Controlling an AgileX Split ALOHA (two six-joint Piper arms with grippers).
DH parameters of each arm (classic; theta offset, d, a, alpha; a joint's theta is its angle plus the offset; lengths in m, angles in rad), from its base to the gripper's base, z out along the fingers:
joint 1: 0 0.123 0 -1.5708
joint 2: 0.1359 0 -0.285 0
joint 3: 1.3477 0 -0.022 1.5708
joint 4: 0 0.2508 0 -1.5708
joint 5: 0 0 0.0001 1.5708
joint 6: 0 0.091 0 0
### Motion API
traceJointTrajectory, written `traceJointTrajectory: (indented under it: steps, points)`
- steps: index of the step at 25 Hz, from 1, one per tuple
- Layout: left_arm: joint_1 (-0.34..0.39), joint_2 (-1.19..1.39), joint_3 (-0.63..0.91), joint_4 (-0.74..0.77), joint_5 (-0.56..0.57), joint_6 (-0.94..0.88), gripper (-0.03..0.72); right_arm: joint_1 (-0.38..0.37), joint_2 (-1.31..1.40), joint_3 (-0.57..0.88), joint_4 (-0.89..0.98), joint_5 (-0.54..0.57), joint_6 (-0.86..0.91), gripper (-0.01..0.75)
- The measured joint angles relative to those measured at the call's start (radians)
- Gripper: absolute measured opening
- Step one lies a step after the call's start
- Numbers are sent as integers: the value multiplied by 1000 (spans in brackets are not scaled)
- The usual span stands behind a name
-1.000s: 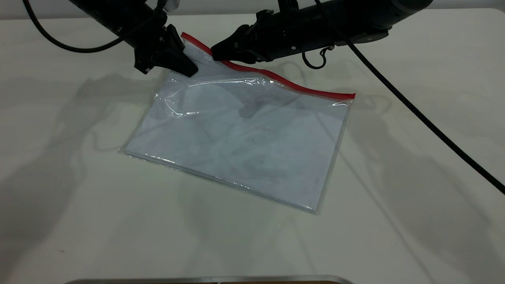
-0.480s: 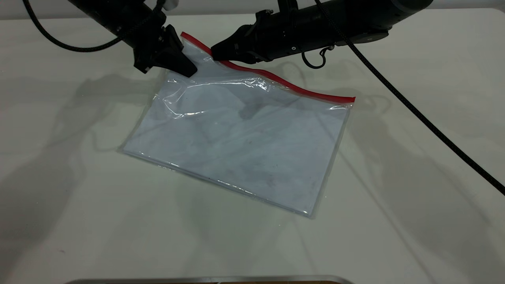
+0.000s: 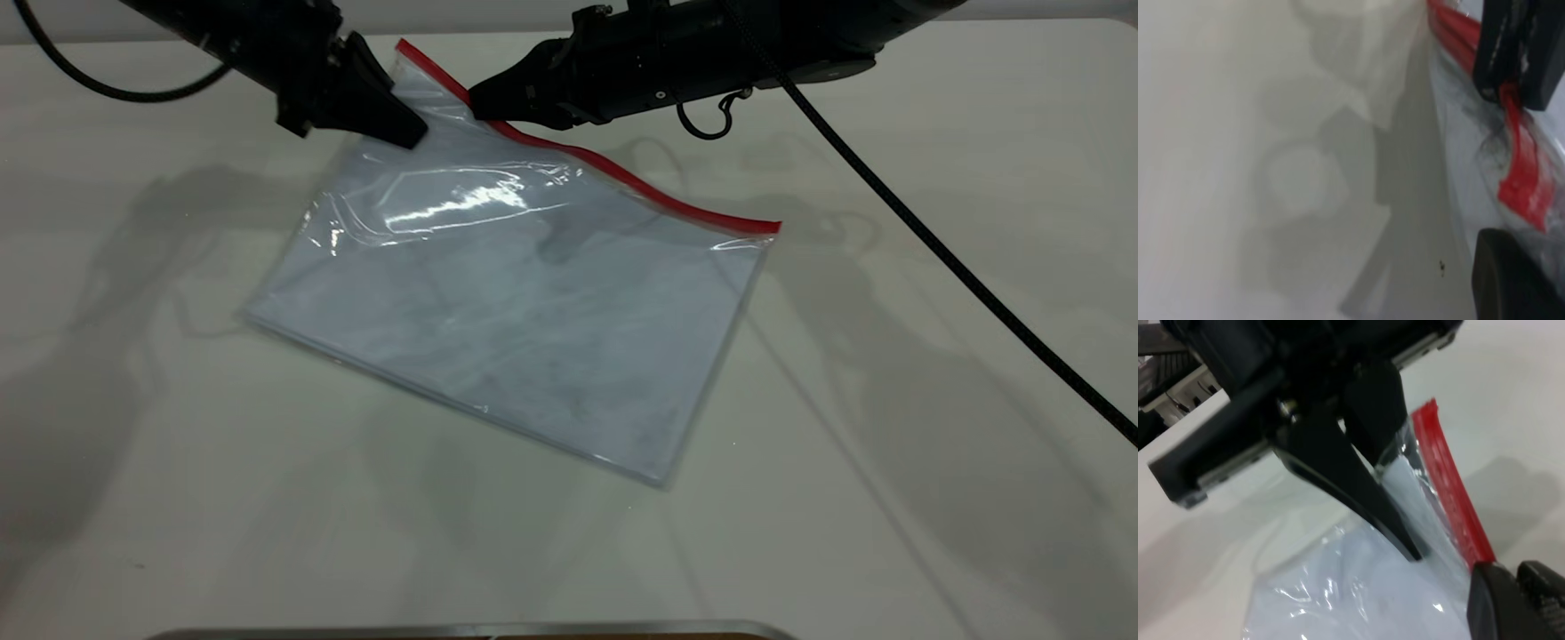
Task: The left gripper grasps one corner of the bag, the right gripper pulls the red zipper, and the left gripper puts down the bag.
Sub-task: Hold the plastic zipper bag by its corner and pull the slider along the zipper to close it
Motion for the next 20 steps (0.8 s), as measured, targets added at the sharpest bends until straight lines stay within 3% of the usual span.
traceJointTrajectory:
  steps: [10, 20]
  points:
    - [42, -6, 2, -104, 41, 47, 55, -6, -2, -4, -37, -46, -3, 34]
    - [48, -6, 5, -198, 48, 83, 55, -70, 1, -4, -91, -47, 9, 34]
